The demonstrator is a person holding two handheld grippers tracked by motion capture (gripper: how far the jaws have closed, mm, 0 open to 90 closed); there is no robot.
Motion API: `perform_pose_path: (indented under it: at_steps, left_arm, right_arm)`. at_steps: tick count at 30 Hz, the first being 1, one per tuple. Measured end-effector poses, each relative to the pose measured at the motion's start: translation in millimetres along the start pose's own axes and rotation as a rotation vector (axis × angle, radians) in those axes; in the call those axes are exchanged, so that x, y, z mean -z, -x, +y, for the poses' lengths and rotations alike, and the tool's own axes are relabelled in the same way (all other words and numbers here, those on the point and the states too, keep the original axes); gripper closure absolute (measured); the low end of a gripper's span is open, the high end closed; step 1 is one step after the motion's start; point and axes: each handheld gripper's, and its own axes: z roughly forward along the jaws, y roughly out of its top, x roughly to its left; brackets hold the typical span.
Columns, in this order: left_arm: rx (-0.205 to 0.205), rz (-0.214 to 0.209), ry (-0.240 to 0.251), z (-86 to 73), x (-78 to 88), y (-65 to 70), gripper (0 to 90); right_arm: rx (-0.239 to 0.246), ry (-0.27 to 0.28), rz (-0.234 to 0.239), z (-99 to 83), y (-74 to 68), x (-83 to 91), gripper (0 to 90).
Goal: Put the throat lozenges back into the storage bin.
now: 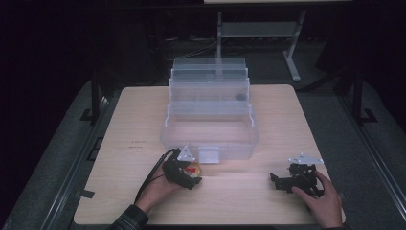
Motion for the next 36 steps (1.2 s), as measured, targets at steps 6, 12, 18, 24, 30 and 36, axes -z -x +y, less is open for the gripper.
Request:
perform_pose_path:
  at_steps: [6, 12, 18, 24, 30, 36]
  left_arm:
    - [0.003, 0.001, 0.003, -0.6, 1.7, -0.9, 18.9]
    - [-0.001, 0.000, -0.002, -0.6, 2.3, -0.8, 19.3]
    - [-0.002, -0.008, -0.005, -0.6, 3.2, -1.2, 19.4]
    - [0.003, -0.022, -0.003, -0.8, 6.3, -1.0, 19.5]
    - [-0.009, -0.038, -0.017, -1.4, 9.3, -1.3, 19.5]
    - [-0.003, -0.049, -0.012, -2.3, 15.1, -1.1, 19.5]
  right_arm:
    - [0.000, 0.000, 0.000, 0.0, 0.0, 0.0, 0.0]
    - [0.000, 0.000, 0.000, 0.0, 0.0, 0.0, 0.0]
    - [0.000, 0.000, 0.000, 0.0, 0.0, 0.0, 0.0]
    - [0.000, 0.000, 0.000, 0.0, 0.0, 0.0, 0.0]
    - [0.000, 0.000, 0.000, 0.0, 0.0, 0.0, 0.0]
    - [0.000, 0.000, 0.000, 0.0, 0.0, 0.0, 0.0]
